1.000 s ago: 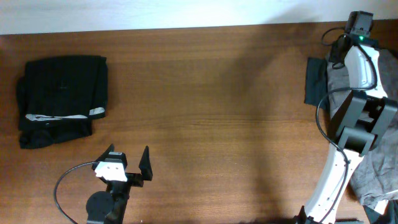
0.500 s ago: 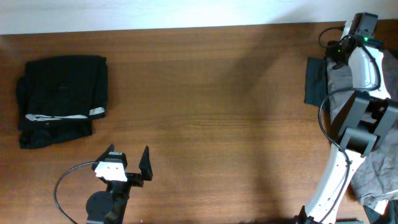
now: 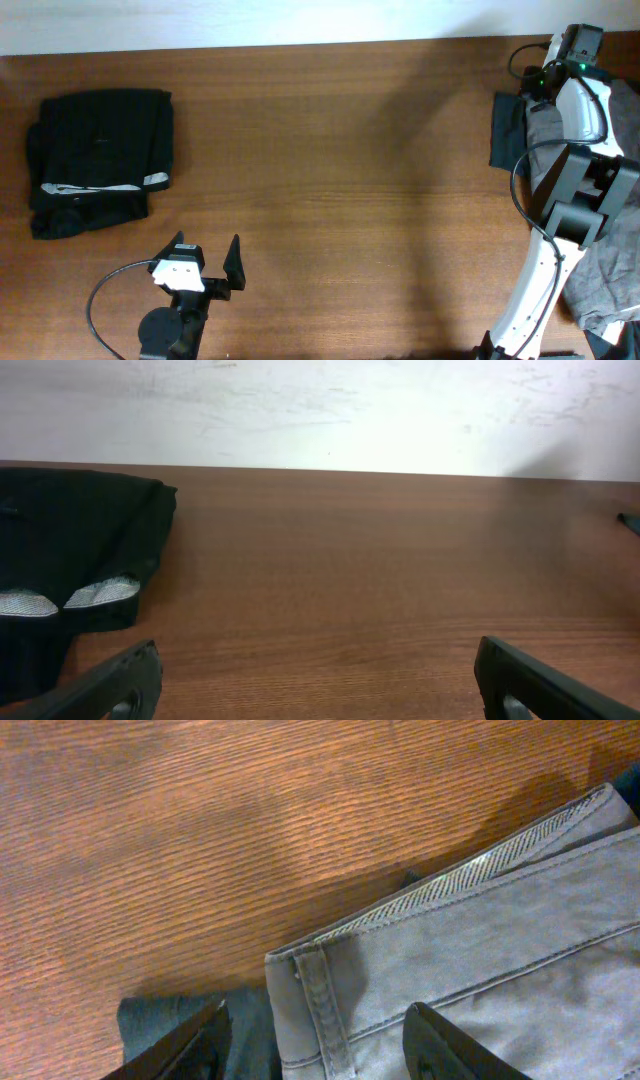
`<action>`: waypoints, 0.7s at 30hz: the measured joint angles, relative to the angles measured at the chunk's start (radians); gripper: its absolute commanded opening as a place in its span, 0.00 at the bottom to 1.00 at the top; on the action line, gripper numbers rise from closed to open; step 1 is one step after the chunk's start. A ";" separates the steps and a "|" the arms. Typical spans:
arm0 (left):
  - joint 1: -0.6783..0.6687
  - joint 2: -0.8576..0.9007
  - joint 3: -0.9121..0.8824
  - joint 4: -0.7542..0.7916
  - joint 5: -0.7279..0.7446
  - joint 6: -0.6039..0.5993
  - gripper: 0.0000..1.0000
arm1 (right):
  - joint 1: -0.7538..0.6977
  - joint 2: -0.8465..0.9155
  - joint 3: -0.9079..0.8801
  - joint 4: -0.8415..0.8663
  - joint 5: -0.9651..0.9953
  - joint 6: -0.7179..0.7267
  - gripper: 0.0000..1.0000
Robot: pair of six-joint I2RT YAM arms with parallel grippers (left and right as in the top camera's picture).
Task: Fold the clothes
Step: 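Reach the right gripper to the grey shorts waistband and grasp it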
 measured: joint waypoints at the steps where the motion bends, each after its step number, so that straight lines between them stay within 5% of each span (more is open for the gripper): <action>1: 0.000 0.000 0.000 0.000 0.000 0.000 0.99 | 0.000 0.000 0.000 0.003 0.000 0.000 0.60; 18: 0.000 0.000 0.000 0.000 0.000 0.000 0.99 | 0.000 0.040 -0.018 0.044 0.000 -0.004 0.56; 21: 0.000 0.000 0.000 0.000 0.000 0.000 0.99 | 0.000 0.050 -0.019 0.044 0.000 -0.006 0.49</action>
